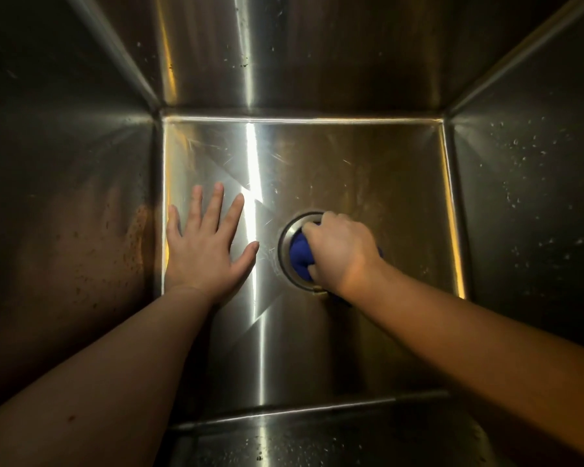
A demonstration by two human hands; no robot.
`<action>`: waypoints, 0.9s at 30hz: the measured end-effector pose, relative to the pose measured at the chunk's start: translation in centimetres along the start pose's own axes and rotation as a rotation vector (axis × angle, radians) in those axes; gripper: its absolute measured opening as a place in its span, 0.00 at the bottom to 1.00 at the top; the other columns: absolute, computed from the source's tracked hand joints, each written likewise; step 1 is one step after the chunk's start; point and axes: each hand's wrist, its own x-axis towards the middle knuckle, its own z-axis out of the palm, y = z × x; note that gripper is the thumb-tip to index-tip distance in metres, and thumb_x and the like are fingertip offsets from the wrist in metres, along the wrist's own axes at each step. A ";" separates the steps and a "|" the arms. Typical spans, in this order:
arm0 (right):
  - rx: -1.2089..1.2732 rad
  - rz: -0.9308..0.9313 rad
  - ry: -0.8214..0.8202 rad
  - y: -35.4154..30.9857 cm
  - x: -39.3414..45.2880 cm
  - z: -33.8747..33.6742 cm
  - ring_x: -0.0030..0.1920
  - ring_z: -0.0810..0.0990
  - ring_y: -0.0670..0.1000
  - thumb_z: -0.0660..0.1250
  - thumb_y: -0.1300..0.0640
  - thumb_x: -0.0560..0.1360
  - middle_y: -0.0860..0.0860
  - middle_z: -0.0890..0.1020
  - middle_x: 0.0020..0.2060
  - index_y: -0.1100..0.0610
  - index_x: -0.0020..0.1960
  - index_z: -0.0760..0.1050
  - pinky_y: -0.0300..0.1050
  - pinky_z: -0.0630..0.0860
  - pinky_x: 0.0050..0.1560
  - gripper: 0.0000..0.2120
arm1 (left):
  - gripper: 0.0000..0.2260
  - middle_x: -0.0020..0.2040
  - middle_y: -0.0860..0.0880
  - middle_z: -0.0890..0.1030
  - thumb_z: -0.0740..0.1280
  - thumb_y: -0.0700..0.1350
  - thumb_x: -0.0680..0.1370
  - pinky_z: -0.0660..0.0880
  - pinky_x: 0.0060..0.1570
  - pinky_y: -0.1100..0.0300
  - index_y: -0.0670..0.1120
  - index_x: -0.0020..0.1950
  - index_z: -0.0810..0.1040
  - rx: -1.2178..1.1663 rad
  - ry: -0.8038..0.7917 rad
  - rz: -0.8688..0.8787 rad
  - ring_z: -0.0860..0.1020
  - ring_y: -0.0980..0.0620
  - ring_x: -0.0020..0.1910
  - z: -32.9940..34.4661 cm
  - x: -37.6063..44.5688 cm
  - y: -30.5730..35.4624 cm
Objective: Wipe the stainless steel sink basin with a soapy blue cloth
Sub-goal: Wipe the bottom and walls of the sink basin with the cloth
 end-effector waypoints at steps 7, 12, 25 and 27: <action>-0.158 -0.192 -0.067 1.8 -0.6 -0.2 0.56 0.74 0.57 0.69 0.50 0.70 0.54 0.73 0.56 0.51 0.59 0.71 0.48 0.71 0.45 0.19 | 0.33 0.79 0.49 0.49 0.48 0.65 0.74 0.46 0.72 0.39 0.55 0.77 0.52 -0.031 0.001 0.001 0.45 0.45 0.77 -0.4 -0.1 0.1; -0.029 -0.045 -0.132 -0.2 0.7 -1.0 0.44 0.79 0.60 0.70 0.59 0.61 0.54 0.79 0.44 0.51 0.41 0.78 0.51 0.79 0.44 0.09 | 0.33 0.79 0.49 0.48 0.47 0.65 0.74 0.46 0.72 0.40 0.55 0.77 0.50 -0.028 -0.008 -0.002 0.44 0.46 0.77 -0.3 0.1 0.1; -0.249 -0.316 0.008 4.3 -0.7 0.0 0.52 0.74 0.58 0.66 0.51 0.71 0.56 0.72 0.55 0.52 0.60 0.67 0.51 0.71 0.46 0.19 | 0.33 0.78 0.48 0.51 0.49 0.65 0.73 0.48 0.71 0.39 0.54 0.77 0.55 -0.045 -0.001 0.001 0.47 0.45 0.77 -0.2 0.1 0.0; -0.265 -0.241 0.017 2.4 -0.1 0.1 0.54 0.73 0.59 0.67 0.55 0.71 0.56 0.72 0.56 0.52 0.60 0.67 0.50 0.68 0.44 0.19 | 0.33 0.78 0.48 0.52 0.49 0.65 0.73 0.48 0.71 0.39 0.54 0.77 0.55 -0.043 -0.004 0.001 0.48 0.45 0.77 -0.2 0.1 0.0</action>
